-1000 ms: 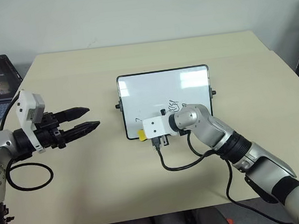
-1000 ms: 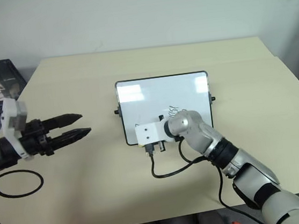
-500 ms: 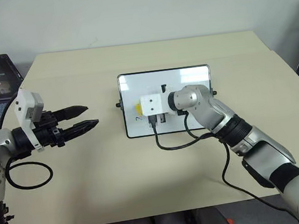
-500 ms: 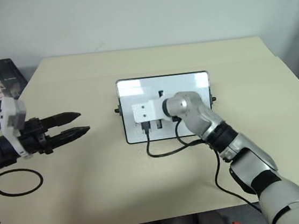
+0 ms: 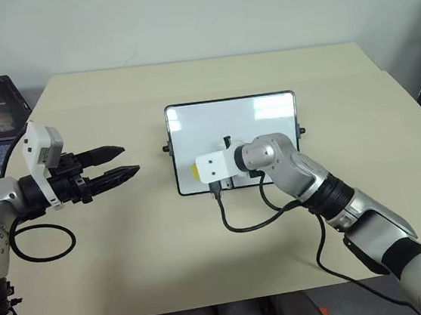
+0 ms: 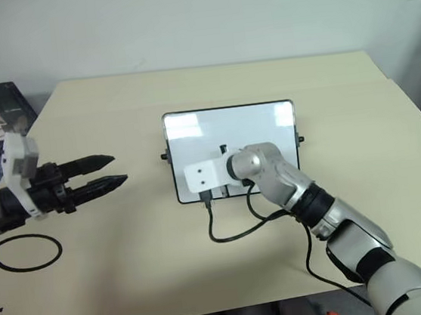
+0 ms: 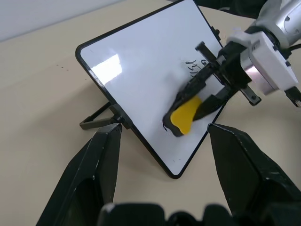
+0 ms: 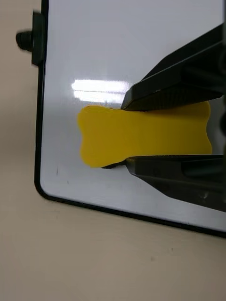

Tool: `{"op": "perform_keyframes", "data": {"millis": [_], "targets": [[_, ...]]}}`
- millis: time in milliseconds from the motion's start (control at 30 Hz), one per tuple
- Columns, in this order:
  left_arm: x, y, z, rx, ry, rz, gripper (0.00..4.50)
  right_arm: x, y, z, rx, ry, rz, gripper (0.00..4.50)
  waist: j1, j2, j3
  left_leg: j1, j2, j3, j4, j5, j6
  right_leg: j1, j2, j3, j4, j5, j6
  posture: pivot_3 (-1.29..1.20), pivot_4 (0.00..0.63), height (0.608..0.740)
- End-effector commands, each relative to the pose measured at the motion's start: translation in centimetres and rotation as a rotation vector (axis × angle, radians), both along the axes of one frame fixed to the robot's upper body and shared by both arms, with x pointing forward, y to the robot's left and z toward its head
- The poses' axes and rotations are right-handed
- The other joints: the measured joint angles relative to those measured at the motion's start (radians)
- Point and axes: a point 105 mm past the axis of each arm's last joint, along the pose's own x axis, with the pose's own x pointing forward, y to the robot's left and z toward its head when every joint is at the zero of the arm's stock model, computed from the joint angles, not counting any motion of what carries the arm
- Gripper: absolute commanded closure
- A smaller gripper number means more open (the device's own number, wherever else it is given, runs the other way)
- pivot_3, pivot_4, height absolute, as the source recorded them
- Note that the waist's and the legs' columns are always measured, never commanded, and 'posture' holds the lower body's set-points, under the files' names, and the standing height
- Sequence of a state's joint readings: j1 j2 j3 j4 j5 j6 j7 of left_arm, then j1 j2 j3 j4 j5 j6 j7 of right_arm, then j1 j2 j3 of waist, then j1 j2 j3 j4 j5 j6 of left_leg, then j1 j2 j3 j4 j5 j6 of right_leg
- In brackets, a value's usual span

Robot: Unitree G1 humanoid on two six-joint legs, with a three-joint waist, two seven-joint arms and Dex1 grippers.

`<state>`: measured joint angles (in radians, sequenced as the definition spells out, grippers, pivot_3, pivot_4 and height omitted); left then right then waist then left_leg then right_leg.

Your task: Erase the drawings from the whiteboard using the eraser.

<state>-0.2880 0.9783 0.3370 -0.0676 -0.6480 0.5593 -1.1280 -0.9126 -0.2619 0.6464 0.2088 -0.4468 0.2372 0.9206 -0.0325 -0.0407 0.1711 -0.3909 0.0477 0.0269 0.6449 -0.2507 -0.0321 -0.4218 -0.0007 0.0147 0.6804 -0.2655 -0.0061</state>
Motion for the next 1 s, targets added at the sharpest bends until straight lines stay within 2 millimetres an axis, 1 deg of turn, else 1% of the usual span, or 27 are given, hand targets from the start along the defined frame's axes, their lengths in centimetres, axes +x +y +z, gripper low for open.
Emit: {"op": "perform_keyframes", "data": {"millis": [33,67,133,200,367,467,533,667,700,867,1000], "targets": [[0.0,-0.2,1.0,0.014,-0.045,-0.014,1.36,-0.4,0.4,0.6,0.012,-0.018,0.016,3.54,0.0,0.0,0.0,0.0,0.0,0.0,0.0,0.0,0.0,0.0,0.0,0.0,0.0,0.0,0.0,0.0,0.15,0.74],[0.0,-0.2,1.0,0.014,-0.046,-0.015,1.36,-0.1,0.4,0.5,0.013,-0.025,0.005,3.54,0.0,0.0,0.0,0.0,0.0,0.0,0.0,0.0,0.0,0.0,0.0,0.0,0.0,0.0,0.0,0.0,0.15,0.74],[0.1,-0.3,1.1,0.015,-0.048,-0.016,1.36,0.8,0.4,1.3,0.042,-0.064,-0.034,3.54,0.0,0.0,0.0,0.0,0.0,0.0,0.0,0.0,0.0,0.0,0.0,0.0,0.0,0.0,0.0,0.0,0.15,0.74],[0.1,-0.3,1.1,0.016,-0.049,-0.017,1.36,1.3,0.5,1.9,0.056,-0.087,-0.05,3.54,-0.001,0.0,0.0,0.0,0.0,0.0,0.0,0.0,0.0,0.0,0.0,0.0,0.0,0.0,0.0,0.0,0.15,0.74],[0.3,-0.3,1.1,0.019,-0.051,-0.02,1.36,1.2,0.9,2.0,0.046,-0.097,-0.044,3.54,0.0,0.0,0.0,0.0,0.0,0.0,0.0,0.0,0.0,0.0,0.001,0.0,0.0,0.0,0.0,0.0,0.15,0.74],[0.4,-0.3,1.0,0.027,-0.047,-0.024,1.36,0.8,2.0,2.5,0.06,-0.108,-0.027,3.54,-0.001,0.0,0.0,0.0,0.0,0.0,0.0,0.0,0.0,0.0,0.001,0.0,0.0,0.0,0.0,0.0,0.15,0.74],[0.5,-0.4,1.1,0.027,-0.049,-0.026,1.36,0.7,2.3,2.6,0.063,-0.109,-0.02,3.54,-0.001,0.0,0.0,0.0,0.0,0.0,0.0,0.0,0.0,0.0,0.001,0.0,0.0,0.0,0.0,0.0,0.15,0.74],[0.6,-0.5,1.2,0.027,-0.052,-0.03,1.36,0.9,1.9,2.3,0.044,-0.109,-0.029,3.54,0.0,0.0,0.0,0.0,0.0,0.0,0.0,0.0,0.0,0.0,0.001,0.0,0.0,0.0,0.0,0.0,0.15,0.74],[0.6,-0.4,1.2,0.027,-0.051,-0.031,1.36,0.9,1.7,2.3,0.039,-0.105,-0.037,3.54,0.0,0.0,0.0,0.0,0.0,0.0,0.0,0.0,0.0,0.0,0.001,0.0,0.0,0.0,0.0,0.0,0.15,0.74],[0.8,-0.4,1.3,0.029,-0.048,-0.032,1.36,2.4,-1.8,1.2,-0.019,-0.095,-0.133,3.54,0.005,0.0,0.0,0.0,0.0,0.0,0.0,0.0,0.0,0.0,0.001,-0.001,0.0,0.0,0.0,0.0,0.15,0.74],[1.0,-0.6,1.3,0.03,-0.047,-0.04,1.36,2.5,-3.8,0.5,-0.057,-0.08,-0.168,3.54,0.009,-0.001,0.0,0.0,0.0,0.0,0.001,0.0,0.0,0.001,0.001,-0.002,0.0,0.0,0.0,0.0,0.15,0.74]]}}
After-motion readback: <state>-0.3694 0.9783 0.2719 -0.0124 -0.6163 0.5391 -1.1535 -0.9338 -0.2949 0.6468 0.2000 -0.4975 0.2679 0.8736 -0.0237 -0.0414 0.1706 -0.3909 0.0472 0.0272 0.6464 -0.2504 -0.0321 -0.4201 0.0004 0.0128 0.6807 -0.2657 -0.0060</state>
